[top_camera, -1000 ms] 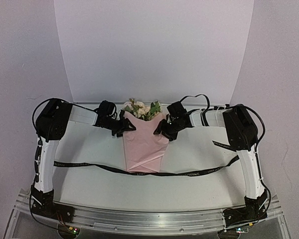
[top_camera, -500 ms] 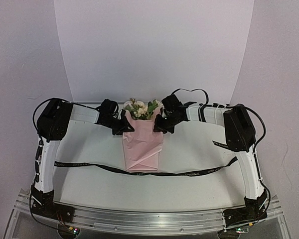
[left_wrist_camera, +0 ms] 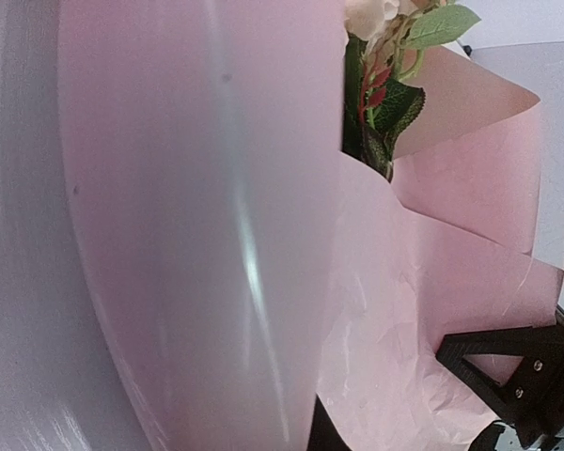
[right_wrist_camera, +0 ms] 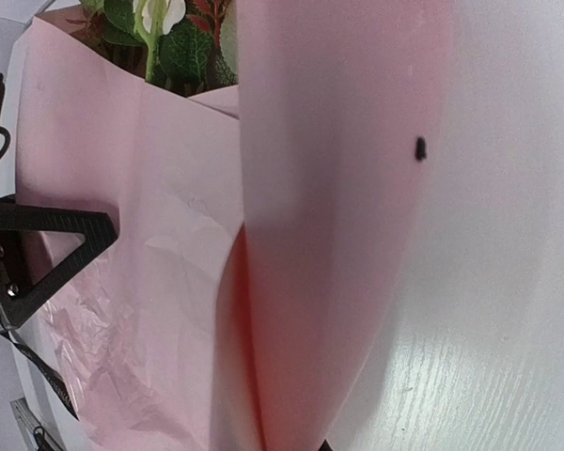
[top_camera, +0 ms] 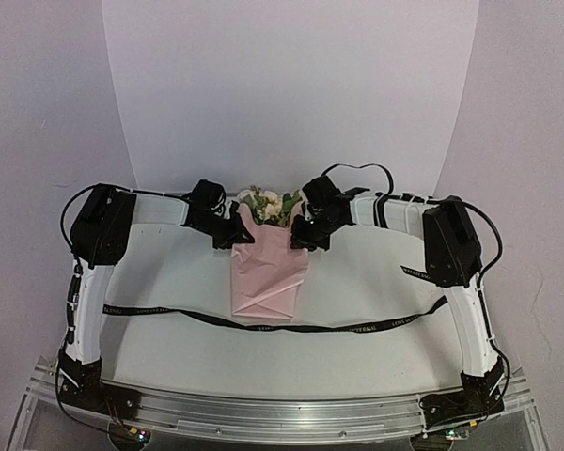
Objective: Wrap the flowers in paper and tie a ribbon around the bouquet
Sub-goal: Place the folded bouquet on the ribbon.
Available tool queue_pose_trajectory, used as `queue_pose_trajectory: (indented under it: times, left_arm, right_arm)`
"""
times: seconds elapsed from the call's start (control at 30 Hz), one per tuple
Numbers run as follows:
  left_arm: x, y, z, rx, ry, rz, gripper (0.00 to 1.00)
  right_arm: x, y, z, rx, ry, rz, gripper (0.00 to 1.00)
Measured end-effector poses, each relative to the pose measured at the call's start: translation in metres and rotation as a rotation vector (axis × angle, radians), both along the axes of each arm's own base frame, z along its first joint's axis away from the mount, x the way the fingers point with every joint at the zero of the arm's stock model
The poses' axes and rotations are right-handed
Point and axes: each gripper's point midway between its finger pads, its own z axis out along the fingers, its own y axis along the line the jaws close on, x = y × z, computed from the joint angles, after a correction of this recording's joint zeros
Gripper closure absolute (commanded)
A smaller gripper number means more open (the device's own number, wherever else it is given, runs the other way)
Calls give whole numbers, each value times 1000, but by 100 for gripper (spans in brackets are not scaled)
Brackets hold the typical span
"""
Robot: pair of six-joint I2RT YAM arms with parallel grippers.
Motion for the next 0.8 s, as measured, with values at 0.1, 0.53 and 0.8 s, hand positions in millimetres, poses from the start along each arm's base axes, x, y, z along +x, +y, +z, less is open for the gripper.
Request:
queue_pose_trajectory:
  times: [0.1,0.53,0.8]
  left_arm:
    - [-3,1,-3,9,15,-1,87]
    - [-32,-2,-9,45,55,-18,87]
    - [-64,-4,-3,62,70,-30,86]
  right_arm:
    - [-2,1,-1,-5,2,3,100]
    - [-33,-5,-16,-61,38,21,100]
    - [-63,-8,-12,-85,42,42,100]
